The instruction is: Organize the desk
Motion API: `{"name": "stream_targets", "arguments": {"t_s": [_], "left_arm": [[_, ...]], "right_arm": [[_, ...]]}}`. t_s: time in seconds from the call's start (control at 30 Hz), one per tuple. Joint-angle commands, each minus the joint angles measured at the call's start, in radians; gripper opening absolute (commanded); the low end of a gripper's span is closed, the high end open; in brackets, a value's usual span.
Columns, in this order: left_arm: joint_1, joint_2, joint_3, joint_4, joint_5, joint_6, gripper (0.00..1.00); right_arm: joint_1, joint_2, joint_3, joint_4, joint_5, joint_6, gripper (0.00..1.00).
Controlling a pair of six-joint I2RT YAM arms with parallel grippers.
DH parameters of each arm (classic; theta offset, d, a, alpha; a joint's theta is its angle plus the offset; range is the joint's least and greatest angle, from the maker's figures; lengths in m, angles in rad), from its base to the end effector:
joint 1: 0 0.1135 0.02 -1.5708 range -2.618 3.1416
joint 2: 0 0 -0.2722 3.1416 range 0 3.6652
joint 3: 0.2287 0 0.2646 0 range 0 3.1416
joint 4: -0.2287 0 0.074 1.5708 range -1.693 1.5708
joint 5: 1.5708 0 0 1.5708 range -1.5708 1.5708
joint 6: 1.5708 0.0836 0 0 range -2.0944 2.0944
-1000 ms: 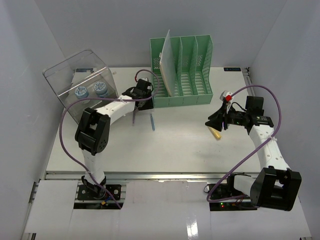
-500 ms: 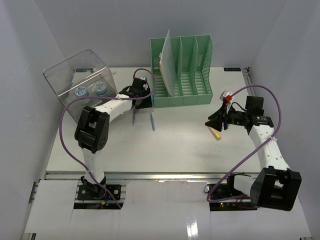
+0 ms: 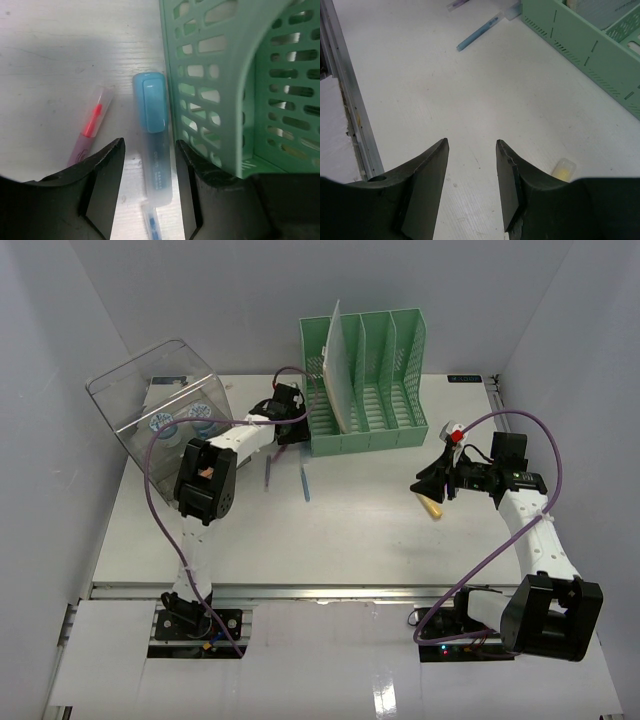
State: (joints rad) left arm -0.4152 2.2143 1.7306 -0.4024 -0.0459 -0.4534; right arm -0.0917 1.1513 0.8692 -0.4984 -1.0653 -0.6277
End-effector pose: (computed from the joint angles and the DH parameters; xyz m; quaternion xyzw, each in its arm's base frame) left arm 0.4947 -0.2139 0.1425 -0.0257 0.9414 -0.1216 0.3135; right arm 0.2603 0.0495 0.2674 -0.3990 0.7149 0.3220 0.4754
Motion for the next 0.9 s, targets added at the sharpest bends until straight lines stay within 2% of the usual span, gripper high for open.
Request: {"name": "stream_targets", "arguments": {"t_s": [0.0,0.1,0.33,0.57,0.73,0.87], "left_arm": [[-0.002,0.015,0.070,-0.015,0.091,-0.003,0.63],[-0.002,0.031,0.085,-0.021,0.112,-0.001,0.71],[-0.002,0.085,0.130,-0.127,0.045,0.013,0.68],[-0.011,0.099,0.114,-0.199,-0.049,0.055,0.45],[-0.029,0.100,0.107,-0.218,-0.068,0.081,0.33],[-0.037,0.063,0.084,-0.215,-0.063,0.084,0.19]], "right_arm": [[-0.005,0.001,0.003,0.009,-0.016,0.002,0.50],[-0.005,0.001,0.003,0.008,-0.012,0.002,0.50],[-0.005,0.002,0.005,0.006,-0.011,0.002,0.50],[-0.005,0.004,0.005,0.006,-0.007,0.002,0.50],[-0.005,0.005,0.005,0.006,-0.003,0.002,0.50],[-0.006,0.005,0.005,0.006,0.004,0.002,0.50]]}}
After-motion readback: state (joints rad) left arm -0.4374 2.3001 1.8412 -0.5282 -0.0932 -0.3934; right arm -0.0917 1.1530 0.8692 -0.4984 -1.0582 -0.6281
